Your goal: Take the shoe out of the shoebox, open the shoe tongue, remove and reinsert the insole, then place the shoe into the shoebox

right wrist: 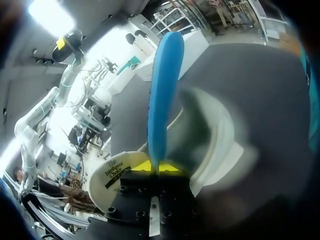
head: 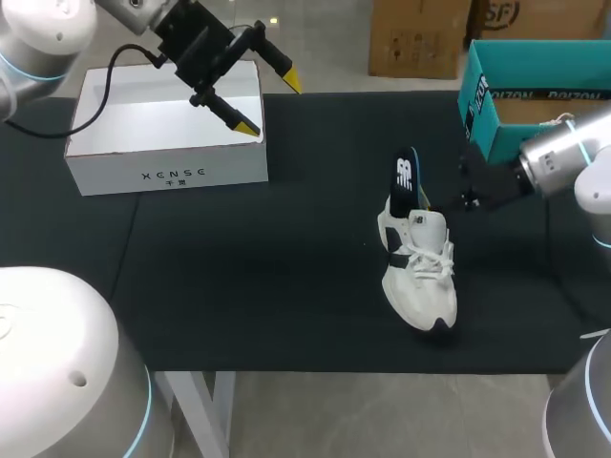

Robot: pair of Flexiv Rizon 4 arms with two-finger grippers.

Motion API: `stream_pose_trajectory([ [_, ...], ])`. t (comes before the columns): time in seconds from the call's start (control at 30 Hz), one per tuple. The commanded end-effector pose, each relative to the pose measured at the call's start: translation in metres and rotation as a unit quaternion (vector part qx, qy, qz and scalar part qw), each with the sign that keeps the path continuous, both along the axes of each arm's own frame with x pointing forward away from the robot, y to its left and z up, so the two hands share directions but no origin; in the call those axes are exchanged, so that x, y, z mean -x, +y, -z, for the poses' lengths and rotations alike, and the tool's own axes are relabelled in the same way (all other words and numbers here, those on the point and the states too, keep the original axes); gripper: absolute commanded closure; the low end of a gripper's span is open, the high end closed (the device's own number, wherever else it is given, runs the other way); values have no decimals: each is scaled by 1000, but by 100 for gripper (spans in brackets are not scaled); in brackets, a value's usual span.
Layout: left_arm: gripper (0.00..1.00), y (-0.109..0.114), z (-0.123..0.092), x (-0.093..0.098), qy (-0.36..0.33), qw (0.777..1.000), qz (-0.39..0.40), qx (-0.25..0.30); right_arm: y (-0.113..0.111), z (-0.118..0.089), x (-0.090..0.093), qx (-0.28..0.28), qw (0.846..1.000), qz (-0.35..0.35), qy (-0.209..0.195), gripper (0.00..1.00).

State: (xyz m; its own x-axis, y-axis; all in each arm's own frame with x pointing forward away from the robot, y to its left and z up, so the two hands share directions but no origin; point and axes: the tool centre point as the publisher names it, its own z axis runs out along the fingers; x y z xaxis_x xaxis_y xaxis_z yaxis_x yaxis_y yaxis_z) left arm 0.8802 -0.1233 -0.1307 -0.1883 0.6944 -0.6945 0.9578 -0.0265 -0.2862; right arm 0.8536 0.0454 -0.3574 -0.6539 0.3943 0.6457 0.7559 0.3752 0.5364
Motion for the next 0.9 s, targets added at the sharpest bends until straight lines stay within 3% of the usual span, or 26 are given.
stream_pose_trajectory([
  [0.03,0,0,0,-1,0,1000,1,-2,3,-3,-3,1,1000,3,-5,90],
  [0.23,0,0,0,-1,0,1000,1,-2,2,-8,-10,0,1000,5,-13,79],
  [0.53,0,0,0,-1,0,1000,1,-2,7,-14,-25,6,1000,2,-24,80],
  [0.73,0,0,0,-1,0,1000,1,-2,8,-20,-35,11,999,2,-33,72],
  [0.9,0,0,0,-1,0,1000,1,-2,5,-28,-42,13,999,7,-44,76],
])
